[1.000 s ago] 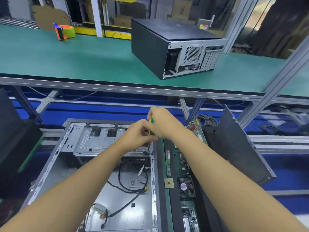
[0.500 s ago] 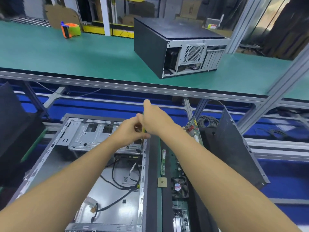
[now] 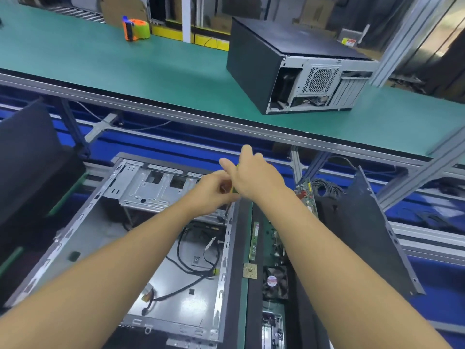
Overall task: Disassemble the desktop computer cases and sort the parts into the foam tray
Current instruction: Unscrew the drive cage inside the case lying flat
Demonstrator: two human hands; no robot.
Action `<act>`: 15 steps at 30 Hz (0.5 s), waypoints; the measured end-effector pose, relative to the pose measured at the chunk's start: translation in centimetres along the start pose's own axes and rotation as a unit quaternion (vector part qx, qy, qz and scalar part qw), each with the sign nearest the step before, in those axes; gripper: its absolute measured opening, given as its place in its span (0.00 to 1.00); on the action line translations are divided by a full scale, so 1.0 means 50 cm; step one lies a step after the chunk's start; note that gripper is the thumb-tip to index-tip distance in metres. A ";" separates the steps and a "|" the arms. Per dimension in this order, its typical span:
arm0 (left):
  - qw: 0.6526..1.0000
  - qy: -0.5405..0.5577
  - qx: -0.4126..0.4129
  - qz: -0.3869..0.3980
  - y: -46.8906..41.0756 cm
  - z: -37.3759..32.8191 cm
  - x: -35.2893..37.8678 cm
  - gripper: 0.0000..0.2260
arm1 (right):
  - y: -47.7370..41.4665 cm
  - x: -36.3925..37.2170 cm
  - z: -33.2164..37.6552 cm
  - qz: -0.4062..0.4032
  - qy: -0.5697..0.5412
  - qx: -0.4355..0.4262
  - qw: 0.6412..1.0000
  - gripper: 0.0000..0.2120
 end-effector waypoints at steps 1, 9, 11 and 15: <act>1.000 -0.006 0.001 -0.006 -0.002 0.000 0.000 0.07 | 0.002 0.001 0.003 -0.003 0.003 0.006 1.000 0.21; 0.989 0.122 -0.001 0.082 0.002 0.021 0.008 0.06 | 0.012 0.003 0.012 0.055 -0.137 0.013 0.989 0.10; 0.992 0.099 0.013 0.075 0.002 0.018 0.000 0.09 | 0.018 0.006 0.015 0.048 -0.115 0.022 0.992 0.08; 0.998 0.060 0.020 0.017 -0.011 0.015 -0.010 0.09 | 0.027 0.000 0.006 -0.016 0.008 0.086 0.996 0.24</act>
Point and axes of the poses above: each hand's wrist, its own y-axis away from the middle knuckle, its own x-axis out of the palm, z = x × y, the point moved 8 cm from there along -y, towards the middle knuckle, and after that the axes turned 6 degrees about y, right-handed, at the moved point
